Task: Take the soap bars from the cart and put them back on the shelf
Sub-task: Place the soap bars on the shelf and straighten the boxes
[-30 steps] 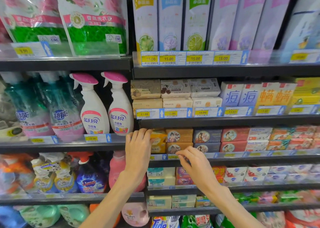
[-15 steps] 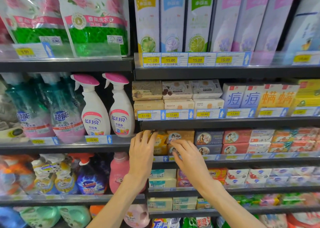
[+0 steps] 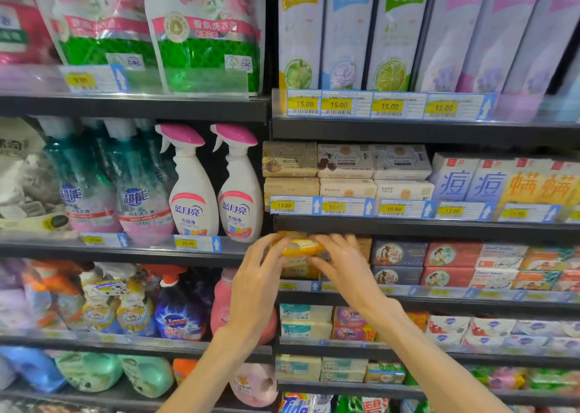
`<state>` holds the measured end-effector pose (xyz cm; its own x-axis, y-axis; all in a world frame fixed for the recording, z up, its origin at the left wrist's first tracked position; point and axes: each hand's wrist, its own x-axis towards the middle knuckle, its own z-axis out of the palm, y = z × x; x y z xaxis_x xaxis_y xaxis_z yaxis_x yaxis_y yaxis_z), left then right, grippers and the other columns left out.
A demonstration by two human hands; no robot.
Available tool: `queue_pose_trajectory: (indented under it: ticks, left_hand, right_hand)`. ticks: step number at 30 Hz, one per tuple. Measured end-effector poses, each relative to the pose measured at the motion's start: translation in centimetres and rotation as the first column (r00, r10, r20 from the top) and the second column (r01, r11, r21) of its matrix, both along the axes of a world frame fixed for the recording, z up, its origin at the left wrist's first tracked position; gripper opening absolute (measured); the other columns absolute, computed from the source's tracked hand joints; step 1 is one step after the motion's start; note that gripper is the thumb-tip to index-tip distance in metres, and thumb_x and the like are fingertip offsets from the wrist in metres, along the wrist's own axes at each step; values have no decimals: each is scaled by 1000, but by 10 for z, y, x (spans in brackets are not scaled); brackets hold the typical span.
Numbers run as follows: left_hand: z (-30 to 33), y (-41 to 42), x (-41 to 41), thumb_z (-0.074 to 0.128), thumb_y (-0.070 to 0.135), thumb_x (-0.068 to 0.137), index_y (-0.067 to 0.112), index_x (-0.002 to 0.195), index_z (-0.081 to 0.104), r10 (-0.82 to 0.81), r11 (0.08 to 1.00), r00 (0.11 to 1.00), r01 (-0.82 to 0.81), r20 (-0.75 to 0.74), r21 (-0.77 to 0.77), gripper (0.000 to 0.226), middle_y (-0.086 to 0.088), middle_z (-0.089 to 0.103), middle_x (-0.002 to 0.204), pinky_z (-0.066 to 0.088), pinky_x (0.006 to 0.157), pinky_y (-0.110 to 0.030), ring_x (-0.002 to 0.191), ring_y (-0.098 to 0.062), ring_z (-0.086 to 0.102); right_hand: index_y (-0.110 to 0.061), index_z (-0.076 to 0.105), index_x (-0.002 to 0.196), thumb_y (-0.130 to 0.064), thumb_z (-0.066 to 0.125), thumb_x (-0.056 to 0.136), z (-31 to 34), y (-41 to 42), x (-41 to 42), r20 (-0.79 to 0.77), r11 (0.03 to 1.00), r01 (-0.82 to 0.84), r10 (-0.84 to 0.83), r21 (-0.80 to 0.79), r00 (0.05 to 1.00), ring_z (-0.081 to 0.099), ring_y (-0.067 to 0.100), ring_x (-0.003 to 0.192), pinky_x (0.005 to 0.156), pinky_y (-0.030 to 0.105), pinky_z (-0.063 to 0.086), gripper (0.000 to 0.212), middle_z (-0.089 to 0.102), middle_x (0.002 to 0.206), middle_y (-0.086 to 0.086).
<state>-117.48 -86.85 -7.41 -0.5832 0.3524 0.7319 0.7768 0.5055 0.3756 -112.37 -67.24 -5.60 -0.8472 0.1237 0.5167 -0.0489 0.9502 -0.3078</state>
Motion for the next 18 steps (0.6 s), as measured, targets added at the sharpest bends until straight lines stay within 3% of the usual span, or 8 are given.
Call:
queue_pose_trajectory:
  ticks: [3, 6, 9, 12, 14, 18]
  left_hand:
    - [-9, -31, 15, 56, 22, 103, 18, 135, 60, 26, 992, 999, -31, 40, 122, 33, 6, 52, 135, 43, 105, -22, 127, -9, 51]
    - [-51, -75, 29, 50, 28, 100, 17, 128, 63, 62, 984, 993, -76, 96, 158, 34, 6, 53, 128, 43, 102, -23, 119, -10, 54]
    - [-116, -119, 38, 46, 37, 98, 19, 121, 69, 168, 978, 973, -184, 161, 94, 37, 5, 59, 121, 47, 96, -29, 111, -17, 61]
    - [-171, -151, 42, 34, 54, 101, 24, 116, 69, 216, 976, 954, -219, 207, -8, 48, 5, 62, 115, 41, 95, -22, 104, -10, 58]
    - [-193, -159, 44, 28, 59, 102, 28, 114, 69, 225, 974, 950, -217, 214, -63, 53, 2, 66, 110, 44, 85, -22, 95, -8, 58]
    - [-212, -159, 43, 31, 59, 100, 23, 116, 73, 233, 971, 935, -209, 266, -116, 58, 5, 65, 114, 47, 77, -19, 92, -2, 58]
  right_hand:
    - [-29, 56, 136, -40, 63, 93, -3, 1, 0, -11, 998, 18, -19, -55, 1000, 42, 17, 127, 102, 37, 44, 45, 61, 129, -6]
    - [-30, 56, 135, -40, 63, 94, -5, -1, 0, -19, 993, 45, -47, -106, 999, 41, 18, 128, 105, 42, 44, 43, 62, 130, -7]
    - [-30, 55, 136, -39, 63, 94, -6, -2, 0, -28, 994, 68, -71, -81, 997, 38, 19, 131, 110, 45, 39, 43, 61, 133, -7]
    - [-29, 54, 137, -39, 61, 96, -5, -2, -1, -10, 994, 82, -83, -78, 996, 37, 19, 134, 113, 43, 33, 43, 59, 135, -5]
    - [-27, 54, 138, -39, 59, 97, -3, -1, -2, 25, 993, 89, -87, -80, 996, 37, 20, 134, 114, 40, 33, 44, 58, 135, -2]
    - [-20, 56, 135, -40, 56, 98, 6, -5, -6, 108, 989, 118, -108, -92, 988, 40, 21, 132, 103, 30, 31, 41, 59, 134, 3]
